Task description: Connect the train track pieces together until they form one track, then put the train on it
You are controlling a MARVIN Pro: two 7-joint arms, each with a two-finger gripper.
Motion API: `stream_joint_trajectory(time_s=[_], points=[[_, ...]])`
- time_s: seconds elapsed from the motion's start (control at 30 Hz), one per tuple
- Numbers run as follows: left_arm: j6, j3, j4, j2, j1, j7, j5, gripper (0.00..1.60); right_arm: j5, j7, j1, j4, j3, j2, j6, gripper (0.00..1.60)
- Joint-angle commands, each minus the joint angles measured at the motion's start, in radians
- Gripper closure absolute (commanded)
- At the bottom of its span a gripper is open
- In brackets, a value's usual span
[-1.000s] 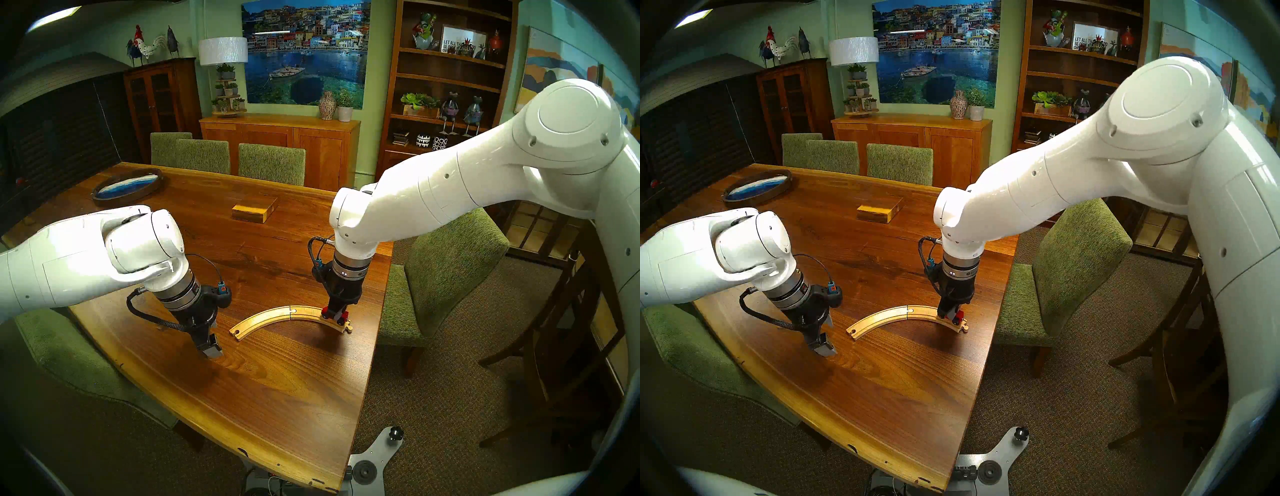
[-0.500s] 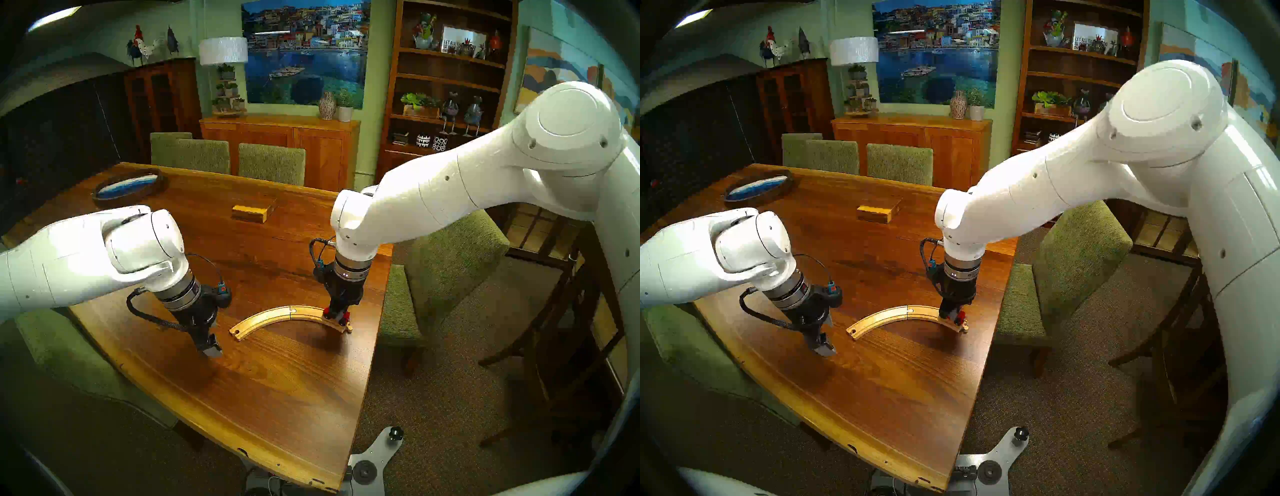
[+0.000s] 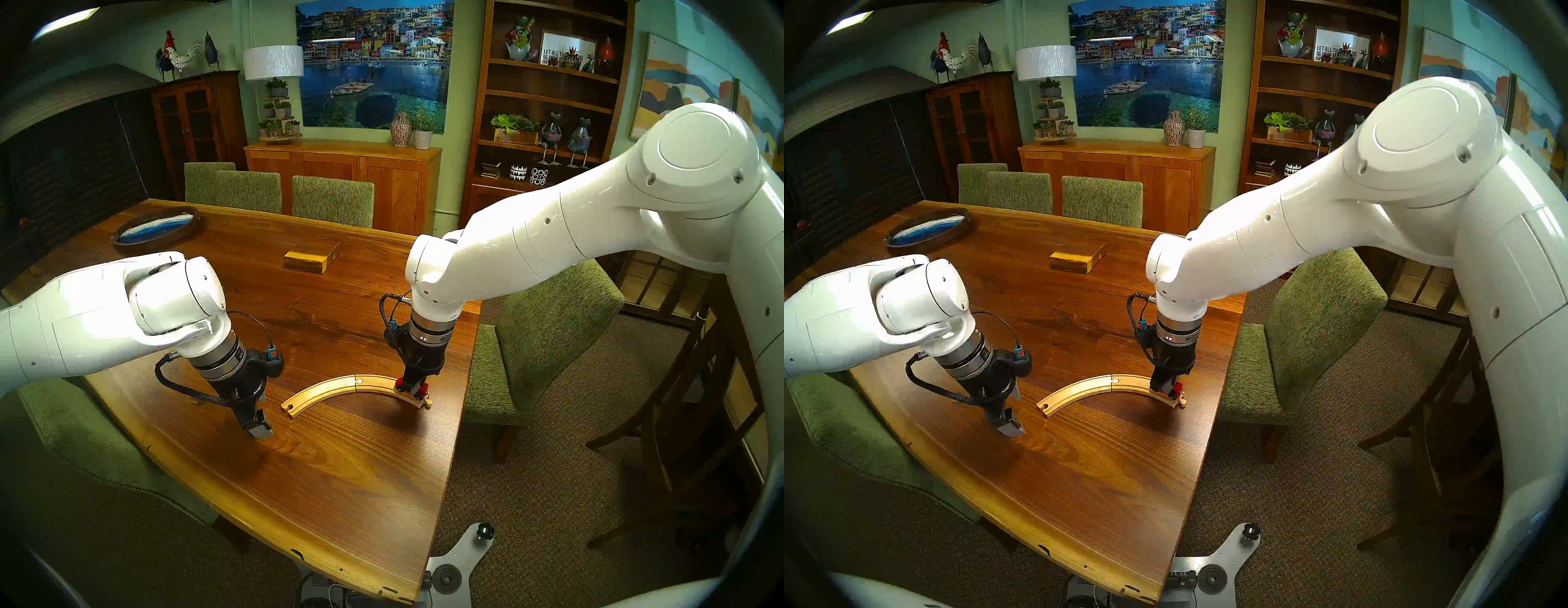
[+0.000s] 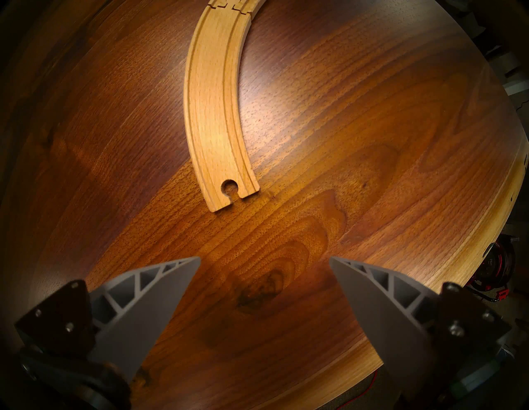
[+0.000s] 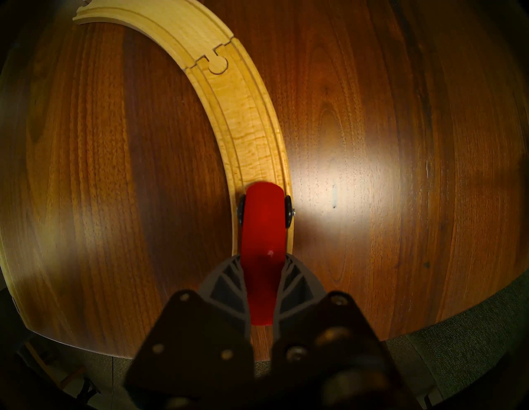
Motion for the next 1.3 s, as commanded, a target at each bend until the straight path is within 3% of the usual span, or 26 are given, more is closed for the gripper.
stream_joint_trajectory(time_s=[0.0, 1.0, 1.07, 1.13, 1.17, 1.27], points=[[-0.002, -0.021, 0.002, 0.0, -0.035, -0.005, 0.002, 0.0, 0.006, 0.002, 0.025, 0.012, 0.012, 0.004, 0.005, 1.6], [-0.002, -0.021, 0.002, 0.0, -0.035, -0.005, 0.002, 0.0, 0.021, -0.01, 0.026, 0.007, 0.014, -0.007, 0.008, 1.6], [-0.002, -0.021, 0.002, 0.0, -0.035, -0.005, 0.002, 0.0, 0.022, -0.012, 0.025, 0.007, 0.014, -0.008, 0.007, 1.32], [-0.002, -0.021, 0.002, 0.0, -0.035, -0.005, 0.003, 0.0, 0.022, -0.013, 0.025, 0.007, 0.014, -0.008, 0.006, 1.19], [-0.002, -0.021, 0.002, 0.0, -0.035, -0.005, 0.003, 0.0, 0.023, -0.014, 0.024, 0.007, 0.014, -0.008, 0.006, 1.05], [-0.002, -0.021, 0.002, 0.0, -0.035, -0.005, 0.003, 0.0, 0.024, -0.016, 0.024, 0.006, 0.014, -0.007, 0.005, 1.07]])
